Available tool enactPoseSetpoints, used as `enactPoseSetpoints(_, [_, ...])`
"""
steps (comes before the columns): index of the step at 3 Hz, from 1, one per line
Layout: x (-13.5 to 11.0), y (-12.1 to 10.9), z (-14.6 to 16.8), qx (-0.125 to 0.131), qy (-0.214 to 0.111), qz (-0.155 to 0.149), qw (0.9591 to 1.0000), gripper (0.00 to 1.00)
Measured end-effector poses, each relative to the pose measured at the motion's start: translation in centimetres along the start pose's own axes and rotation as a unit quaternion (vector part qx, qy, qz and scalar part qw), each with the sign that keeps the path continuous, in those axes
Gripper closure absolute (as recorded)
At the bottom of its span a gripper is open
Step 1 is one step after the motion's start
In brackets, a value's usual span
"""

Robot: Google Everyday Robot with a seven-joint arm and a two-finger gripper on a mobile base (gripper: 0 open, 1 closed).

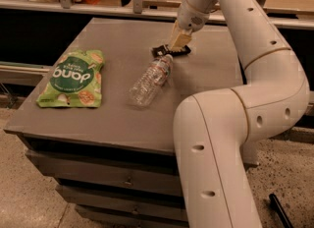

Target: Move rxbar chocolate near green rice chip bag

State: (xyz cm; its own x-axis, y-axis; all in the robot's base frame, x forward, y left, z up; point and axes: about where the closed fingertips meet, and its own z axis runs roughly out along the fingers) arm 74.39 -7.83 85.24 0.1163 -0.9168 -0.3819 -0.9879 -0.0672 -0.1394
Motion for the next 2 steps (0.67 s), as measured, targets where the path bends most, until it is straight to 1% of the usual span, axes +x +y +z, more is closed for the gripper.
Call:
enactPoseSetpoints(1, [-0.04,0.21,-0.40,-0.001,0.005,-0.003,1.0000,0.94])
enactPoseSetpoints(2, [0.62,0.49,-0.92,-0.001,0.013,0.009,0.9999,0.70])
